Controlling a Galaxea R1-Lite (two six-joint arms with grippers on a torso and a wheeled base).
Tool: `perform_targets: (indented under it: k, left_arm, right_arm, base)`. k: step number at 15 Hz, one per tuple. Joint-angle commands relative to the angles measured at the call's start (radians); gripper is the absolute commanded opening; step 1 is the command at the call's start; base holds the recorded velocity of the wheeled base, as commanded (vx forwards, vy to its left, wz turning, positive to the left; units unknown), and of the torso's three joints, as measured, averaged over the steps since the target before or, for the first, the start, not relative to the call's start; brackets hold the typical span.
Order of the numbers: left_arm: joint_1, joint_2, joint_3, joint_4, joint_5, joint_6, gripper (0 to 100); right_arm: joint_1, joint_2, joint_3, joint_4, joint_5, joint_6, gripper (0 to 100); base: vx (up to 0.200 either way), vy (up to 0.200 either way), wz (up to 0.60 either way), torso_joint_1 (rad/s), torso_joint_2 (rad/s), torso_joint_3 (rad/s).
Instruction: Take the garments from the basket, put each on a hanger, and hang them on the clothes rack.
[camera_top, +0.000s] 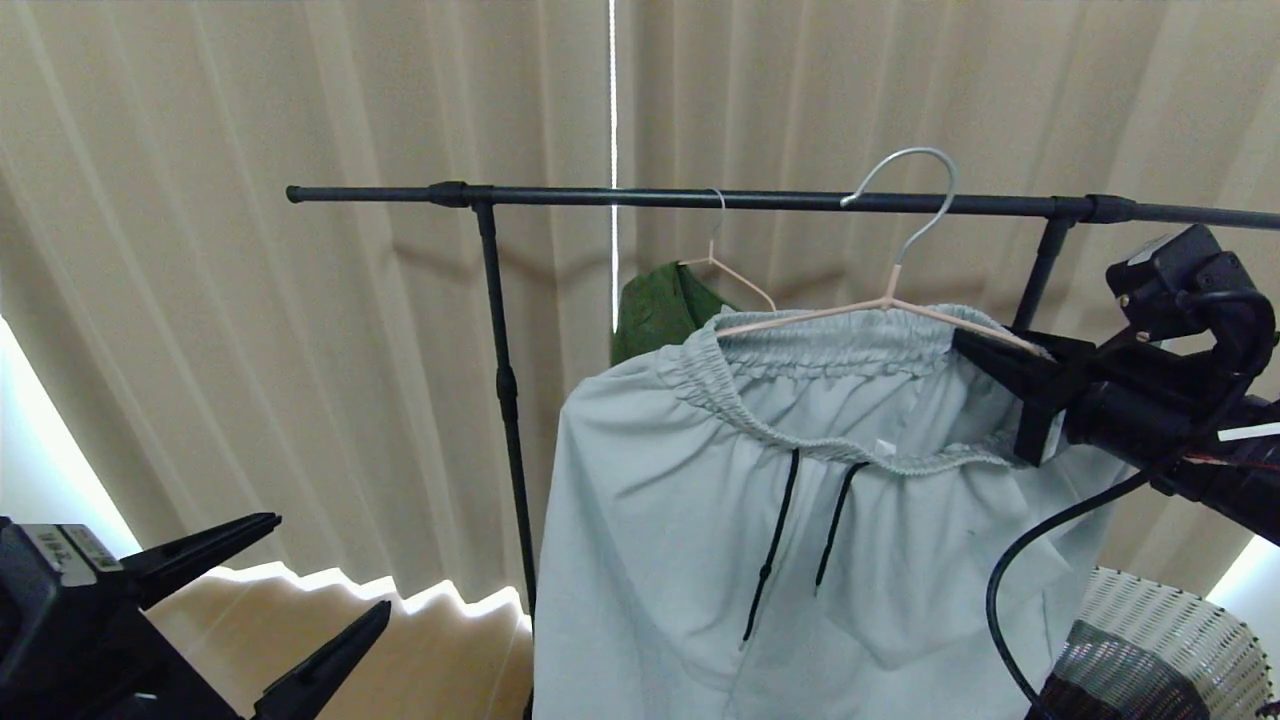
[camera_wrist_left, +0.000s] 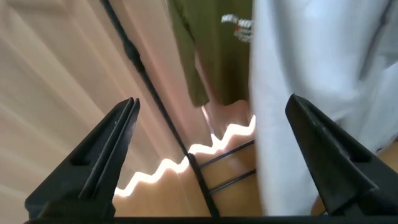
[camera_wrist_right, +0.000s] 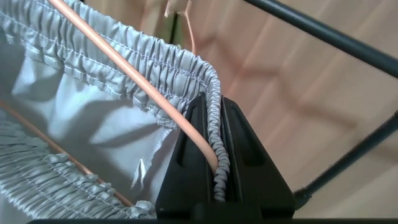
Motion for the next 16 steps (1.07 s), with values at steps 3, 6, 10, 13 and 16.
perform_targets:
  k: [3, 6, 10, 13, 16]
  left_arm:
    - [0.001, -0.022, -0.003, -0.003, 0.0, -0.001, 100]
    - [0.002, -0.035, -0.006, -0.003, 0.0, -0.005, 100]
    - [0.002, -0.033, -0.006, -0.001, 0.0, -0.016, 100]
    - [0.002, -0.036, -0.01, -0.003, 0.0, -0.017, 100]
    - [0.01, -0.052, -0.016, -0.003, 0.0, -0.017, 100]
  right_arm:
    - [-0.045, -0.011, 0.03, 0.05, -0.02, 0.0, 0]
    - [-0.14, -0.066, 0.112, 0.067, -0.022, -0.016, 0]
    - [-0.317, -0.156, 0.234, 0.121, -0.094, -0.012, 0]
    - [-0.323, -0.207, 0.28, 0.116, -0.27, -0.011, 0]
    - [-0.331, -0.23, 0.28, 0.113, -0.392, -0.011, 0]
  base:
    - [0.0, 0.0, 0.0, 0.0, 0.0, 0.0]
    - [0.0, 0.0, 0.0, 0.0, 0.0, 0.0]
    - [0.0, 0.0, 0.0, 0.0, 0.0, 0.0]
    - [0.0, 0.0, 0.0, 0.0, 0.0, 0.0]
    - [0.0, 0.0, 0.0, 0.0, 0.0, 0.0]
